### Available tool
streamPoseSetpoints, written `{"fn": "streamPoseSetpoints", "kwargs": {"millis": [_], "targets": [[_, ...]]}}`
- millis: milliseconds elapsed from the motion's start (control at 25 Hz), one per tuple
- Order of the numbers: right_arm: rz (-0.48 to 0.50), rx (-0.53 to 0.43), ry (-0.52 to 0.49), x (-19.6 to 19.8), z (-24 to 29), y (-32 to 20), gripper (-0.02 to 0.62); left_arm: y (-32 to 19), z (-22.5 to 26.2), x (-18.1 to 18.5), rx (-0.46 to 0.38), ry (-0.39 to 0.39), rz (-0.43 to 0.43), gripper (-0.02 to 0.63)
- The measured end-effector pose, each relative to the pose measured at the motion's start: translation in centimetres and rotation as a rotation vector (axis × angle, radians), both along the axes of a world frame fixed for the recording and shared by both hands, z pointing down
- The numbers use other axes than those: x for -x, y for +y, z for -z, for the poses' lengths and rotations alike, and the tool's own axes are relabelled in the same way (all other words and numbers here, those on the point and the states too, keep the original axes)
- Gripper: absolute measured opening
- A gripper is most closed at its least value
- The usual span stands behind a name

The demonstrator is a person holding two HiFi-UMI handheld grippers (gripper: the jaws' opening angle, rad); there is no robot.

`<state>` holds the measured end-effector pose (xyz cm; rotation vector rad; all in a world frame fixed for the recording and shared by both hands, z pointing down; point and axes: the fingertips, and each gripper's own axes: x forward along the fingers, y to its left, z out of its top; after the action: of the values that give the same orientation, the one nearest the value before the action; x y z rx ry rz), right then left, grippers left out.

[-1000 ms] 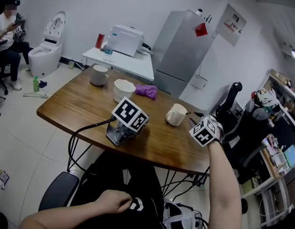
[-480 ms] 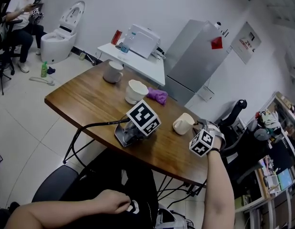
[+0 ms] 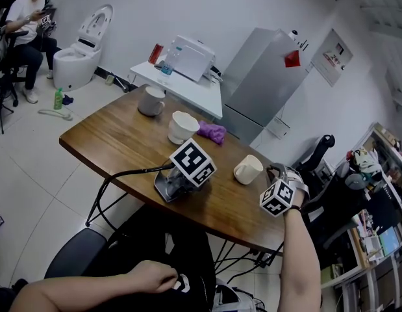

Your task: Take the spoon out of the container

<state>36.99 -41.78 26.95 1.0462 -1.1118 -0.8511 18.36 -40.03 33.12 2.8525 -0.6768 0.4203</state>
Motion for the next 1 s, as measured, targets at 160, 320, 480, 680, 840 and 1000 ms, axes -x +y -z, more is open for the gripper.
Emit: {"fn": "streamPoseSetpoints", "kwargs": {"millis": [160, 320, 480, 680, 840, 1000], "targets": [[0.0, -0.076, -0.078, -0.7, 2.2, 1.2, 0.077, 0.0, -0.1, 0.0, 0.001, 0.0, 0.001, 0.012], [-0.002, -0.146, -0.176, -1.7, 4.0, 2.4, 0.077, 0.0, -0.1, 0.1, 0.001, 0.0, 0.002, 0.012], [-0.031, -0.214, -0.277, -3.5, 5.3, 3.6, 0.077, -0.1, 0.1, 0.1, 0.0, 0.0, 0.002, 0.012], [-0.103, -0.234, -0.336, -6.5, 4.1, 5.1, 0.077, 0.1, -0.4, 0.2, 0.007, -0.002, -0.002, 0.012], [-0.178, -0.214, -0.385, -9.0, 2.4, 5.9, 0.077, 0.0, -0.2, 0.3, 0.002, 0.0, -0.002, 0.012], [-0.254, -0.185, -0.428, -11.5, 0.4, 7.0, 0.076, 0.0, -0.1, 0.5, 0.003, -0.003, -0.003, 0.012]]}}
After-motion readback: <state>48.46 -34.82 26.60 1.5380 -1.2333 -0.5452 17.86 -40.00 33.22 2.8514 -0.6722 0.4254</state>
